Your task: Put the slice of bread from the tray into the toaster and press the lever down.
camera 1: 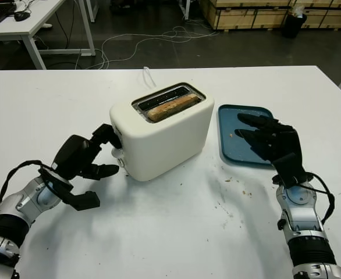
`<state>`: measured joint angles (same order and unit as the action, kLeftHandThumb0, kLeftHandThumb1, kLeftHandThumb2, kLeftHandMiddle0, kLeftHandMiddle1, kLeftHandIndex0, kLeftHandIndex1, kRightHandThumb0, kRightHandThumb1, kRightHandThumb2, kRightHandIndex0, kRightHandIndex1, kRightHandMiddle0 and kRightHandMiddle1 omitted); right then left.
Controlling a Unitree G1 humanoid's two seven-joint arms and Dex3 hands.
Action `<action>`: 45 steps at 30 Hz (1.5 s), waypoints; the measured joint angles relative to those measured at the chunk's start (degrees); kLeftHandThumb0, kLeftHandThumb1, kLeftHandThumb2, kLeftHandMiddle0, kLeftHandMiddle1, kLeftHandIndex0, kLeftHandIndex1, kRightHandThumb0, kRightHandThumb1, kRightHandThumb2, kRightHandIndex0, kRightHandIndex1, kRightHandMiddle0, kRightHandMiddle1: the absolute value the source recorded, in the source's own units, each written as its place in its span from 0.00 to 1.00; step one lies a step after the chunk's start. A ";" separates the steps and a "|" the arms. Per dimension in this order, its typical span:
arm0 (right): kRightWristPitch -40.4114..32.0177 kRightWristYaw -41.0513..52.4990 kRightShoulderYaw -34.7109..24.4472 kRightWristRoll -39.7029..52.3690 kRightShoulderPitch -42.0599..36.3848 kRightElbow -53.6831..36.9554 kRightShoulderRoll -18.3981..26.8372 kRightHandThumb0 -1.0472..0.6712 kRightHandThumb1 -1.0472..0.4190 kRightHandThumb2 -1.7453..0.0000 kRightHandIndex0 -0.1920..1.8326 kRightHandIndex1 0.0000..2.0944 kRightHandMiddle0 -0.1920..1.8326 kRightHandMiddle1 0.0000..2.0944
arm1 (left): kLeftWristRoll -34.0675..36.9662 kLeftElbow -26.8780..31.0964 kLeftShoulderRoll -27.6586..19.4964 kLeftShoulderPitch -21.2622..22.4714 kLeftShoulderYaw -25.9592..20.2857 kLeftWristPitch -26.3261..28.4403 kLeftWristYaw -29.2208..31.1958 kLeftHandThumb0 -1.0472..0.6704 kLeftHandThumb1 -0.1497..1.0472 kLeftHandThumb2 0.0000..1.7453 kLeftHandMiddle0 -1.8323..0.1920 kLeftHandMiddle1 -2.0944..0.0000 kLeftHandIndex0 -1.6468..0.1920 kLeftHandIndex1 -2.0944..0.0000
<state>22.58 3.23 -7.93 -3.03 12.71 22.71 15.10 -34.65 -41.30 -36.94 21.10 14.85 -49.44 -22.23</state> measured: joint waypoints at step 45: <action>-0.07 -0.08 0.50 -0.17 0.00 -0.09 -0.56 0.34 0.09 0.92 0.65 0.01 0.58 0.00 | -2.96 4.10 -4.12 -0.54 -12.03 -18.08 -1.02 0.05 0.89 0.49 0.48 0.17 0.88 0.39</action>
<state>22.52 3.16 -7.43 -3.20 12.71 22.62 14.55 -37.61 -37.19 -41.05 20.56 2.82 -67.52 -23.25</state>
